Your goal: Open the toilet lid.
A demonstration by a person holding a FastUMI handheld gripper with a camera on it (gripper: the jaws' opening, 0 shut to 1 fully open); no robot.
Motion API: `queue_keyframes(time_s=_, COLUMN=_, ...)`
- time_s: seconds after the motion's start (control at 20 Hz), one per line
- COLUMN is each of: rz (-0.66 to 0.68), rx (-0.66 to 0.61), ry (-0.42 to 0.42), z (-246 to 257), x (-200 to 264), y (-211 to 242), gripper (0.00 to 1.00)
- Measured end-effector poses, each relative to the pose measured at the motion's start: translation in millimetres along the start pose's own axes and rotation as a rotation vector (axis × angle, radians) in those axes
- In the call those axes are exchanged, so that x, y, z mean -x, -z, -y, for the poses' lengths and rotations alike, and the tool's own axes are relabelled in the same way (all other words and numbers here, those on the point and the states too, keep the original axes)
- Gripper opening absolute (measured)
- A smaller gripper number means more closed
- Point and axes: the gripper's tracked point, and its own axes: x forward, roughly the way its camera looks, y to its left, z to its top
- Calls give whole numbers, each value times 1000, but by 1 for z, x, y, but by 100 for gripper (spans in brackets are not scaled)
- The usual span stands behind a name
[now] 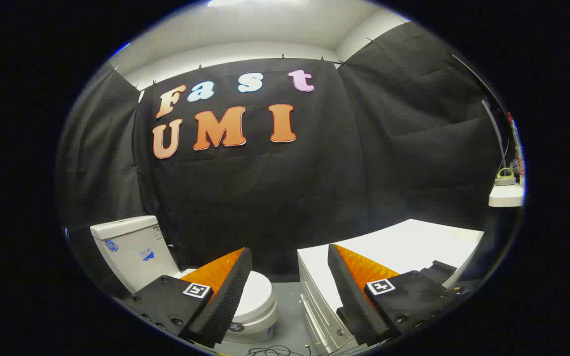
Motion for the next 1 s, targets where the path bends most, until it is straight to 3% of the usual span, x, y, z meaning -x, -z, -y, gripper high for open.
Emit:
queue_keyframes(time_s=0.25, rz=23, rx=56, ry=55, z=21, x=2, y=-10, gripper=99)
queue_keyframes(time_s=1.0, rz=-2, rx=40, ry=39, z=13, x=3, y=-4, gripper=98)
